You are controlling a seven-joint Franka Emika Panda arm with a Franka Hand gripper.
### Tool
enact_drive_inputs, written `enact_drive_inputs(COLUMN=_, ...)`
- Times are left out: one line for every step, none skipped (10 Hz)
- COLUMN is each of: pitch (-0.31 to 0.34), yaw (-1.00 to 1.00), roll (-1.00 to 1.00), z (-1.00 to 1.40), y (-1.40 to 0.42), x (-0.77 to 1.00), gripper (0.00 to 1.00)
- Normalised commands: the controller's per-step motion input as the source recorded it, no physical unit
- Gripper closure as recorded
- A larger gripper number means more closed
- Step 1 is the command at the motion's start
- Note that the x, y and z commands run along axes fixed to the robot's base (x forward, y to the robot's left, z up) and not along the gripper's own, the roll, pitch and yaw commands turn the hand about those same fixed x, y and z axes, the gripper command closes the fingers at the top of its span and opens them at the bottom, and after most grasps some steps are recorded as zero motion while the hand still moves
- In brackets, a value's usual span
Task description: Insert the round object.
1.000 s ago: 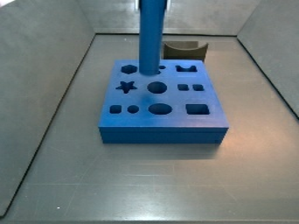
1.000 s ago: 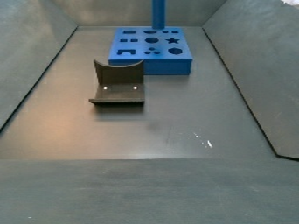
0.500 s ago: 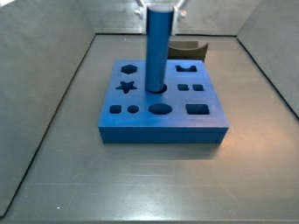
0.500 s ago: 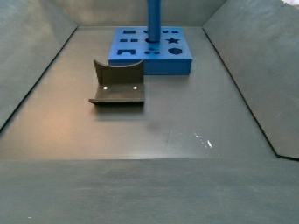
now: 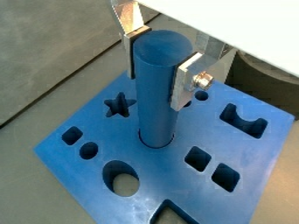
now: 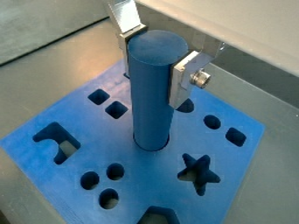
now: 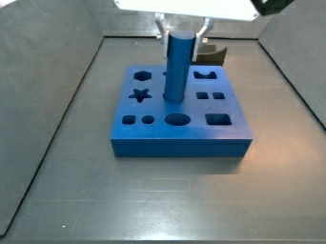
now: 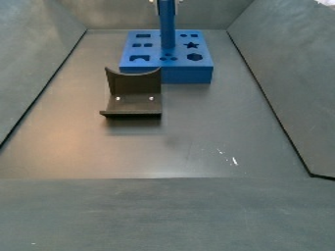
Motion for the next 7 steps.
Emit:
enact_drive_inputs(pitch=-0.094, yaw=-0.07, roll=0.00, z=-0.30, y=0.00, x=-0.21, gripper=1.00)
enact_drive_inputs(pitch=-0.100, yaw=-0.07, roll=-0.01, z=-0.35, y=0.00, x=-0.18, gripper=1.00)
enact_drive_inputs(pitch=-0.063, yaw=-0.03, roll=0.00, z=-0.35, y=0.00, x=-0.07, gripper=1.00)
enact_drive_inputs(pitch=-0.020, yaw=-0.01, roll=0.00, z=-0.28, y=0.00, x=0.00, gripper=1.00)
enact_drive_inputs(pitch=-0.117, yaw=0.00, roll=-0.09, z=-0.23, y=0.00, x=-0.01, gripper=1.00)
enact_drive_inputs(pitch=0.030, yaw=0.00, roll=0.00, z=0.00, y=0.00, x=0.04, gripper=1.00)
enact_drive_inputs(pitch=0.004, yaw=0.00, roll=0.00, z=0.00, y=0.00, x=0.00, gripper=1.00)
